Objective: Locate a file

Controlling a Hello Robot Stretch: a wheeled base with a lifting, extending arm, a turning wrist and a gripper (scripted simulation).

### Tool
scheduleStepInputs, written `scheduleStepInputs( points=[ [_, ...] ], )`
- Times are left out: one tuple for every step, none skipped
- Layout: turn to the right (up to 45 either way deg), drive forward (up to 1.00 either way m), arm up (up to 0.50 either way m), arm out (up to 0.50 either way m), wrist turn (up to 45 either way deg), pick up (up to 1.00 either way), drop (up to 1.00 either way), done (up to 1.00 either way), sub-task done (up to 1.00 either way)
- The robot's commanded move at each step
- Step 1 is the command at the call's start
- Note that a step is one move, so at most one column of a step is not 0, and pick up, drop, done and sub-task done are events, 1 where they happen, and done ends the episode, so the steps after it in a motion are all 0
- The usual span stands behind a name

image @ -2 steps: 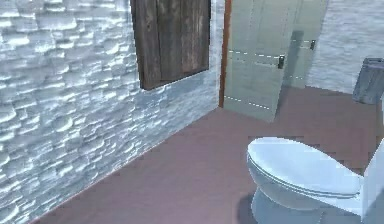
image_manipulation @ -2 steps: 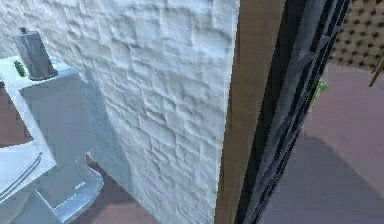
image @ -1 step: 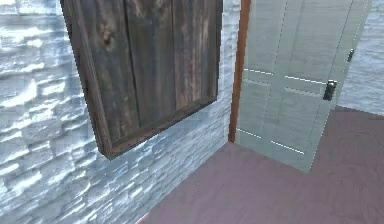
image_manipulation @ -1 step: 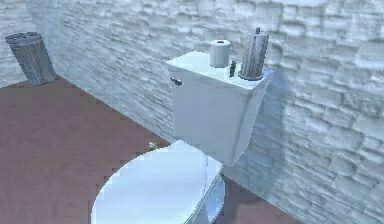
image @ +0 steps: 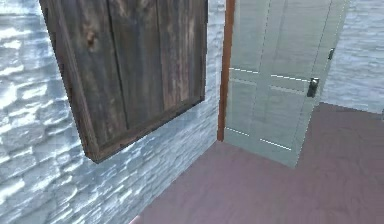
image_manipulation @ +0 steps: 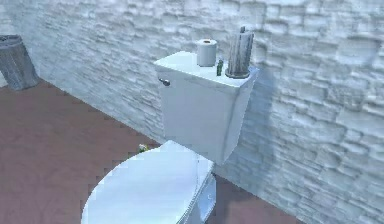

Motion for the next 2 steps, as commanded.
scheduleStepInputs(
  points=[
    [0.0, 0.3, 0.0, 0.0, 0.0, 0.0, 0.0, 0.0, 0.0],
    [33.0, 0.0, 0.0, 0.0, 0.0, 0.0, 0.0, 0.0, 0.0]
  ],
)
